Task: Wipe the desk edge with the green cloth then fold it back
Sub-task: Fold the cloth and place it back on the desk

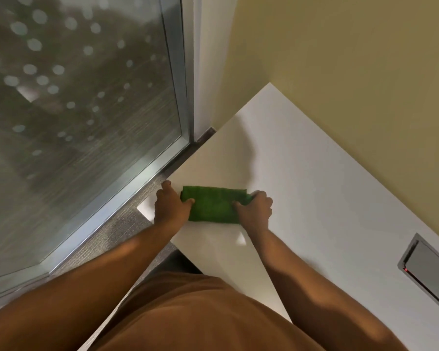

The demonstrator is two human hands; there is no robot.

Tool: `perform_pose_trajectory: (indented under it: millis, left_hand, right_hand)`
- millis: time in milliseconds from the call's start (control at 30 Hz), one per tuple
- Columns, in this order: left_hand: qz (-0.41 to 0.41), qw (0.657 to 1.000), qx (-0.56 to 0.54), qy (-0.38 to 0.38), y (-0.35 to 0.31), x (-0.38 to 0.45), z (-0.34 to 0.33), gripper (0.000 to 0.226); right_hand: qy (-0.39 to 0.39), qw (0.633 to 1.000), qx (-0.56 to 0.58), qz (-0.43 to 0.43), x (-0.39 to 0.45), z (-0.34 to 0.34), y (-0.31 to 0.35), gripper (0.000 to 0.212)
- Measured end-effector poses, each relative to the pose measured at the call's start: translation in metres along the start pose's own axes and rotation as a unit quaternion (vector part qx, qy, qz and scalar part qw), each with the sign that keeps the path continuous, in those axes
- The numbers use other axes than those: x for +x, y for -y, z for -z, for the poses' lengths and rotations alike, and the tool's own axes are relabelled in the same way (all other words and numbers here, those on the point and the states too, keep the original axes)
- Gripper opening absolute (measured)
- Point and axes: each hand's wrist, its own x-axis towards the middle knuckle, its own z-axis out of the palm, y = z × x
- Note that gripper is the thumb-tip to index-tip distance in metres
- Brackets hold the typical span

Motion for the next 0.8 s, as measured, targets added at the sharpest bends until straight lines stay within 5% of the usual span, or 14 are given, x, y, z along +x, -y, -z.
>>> perform_pose_trajectory:
  millis: [133, 267, 400, 600, 800]
  left_hand:
    - [0.076, 0.996, -0.041, 0.031, -0.008, -0.001, -0.001, 0.078]
    - [0.145, 0.976, -0.156, 0.037, -0.01, 0.002, -0.001, 0.074]
    - [0.201, 0.947, -0.233, 0.093, -0.018, -0.001, 0.001, 0.037]
    - [0.099, 0.965, -0.196, 0.146, -0.046, -0.029, -0.016, 0.04]
    - [0.089, 0.942, -0.241, 0.214, -0.099, -0.072, -0.065, 0.029]
  right_hand:
    - [0.027, 0.989, 0.117, -0.086, -0.001, -0.003, -0.004, 0.064]
    - [0.076, 0.97, 0.172, -0.154, 0.01, 0.003, -0.01, 0.052]
    - [0.092, 0.96, 0.214, -0.155, 0.007, 0.011, -0.023, 0.028]
    - [0.06, 0.933, 0.342, -0.089, -0.017, 0.049, -0.076, 0.016]
    - [0.066, 0.855, 0.487, -0.164, -0.024, 0.087, -0.144, 0.042]
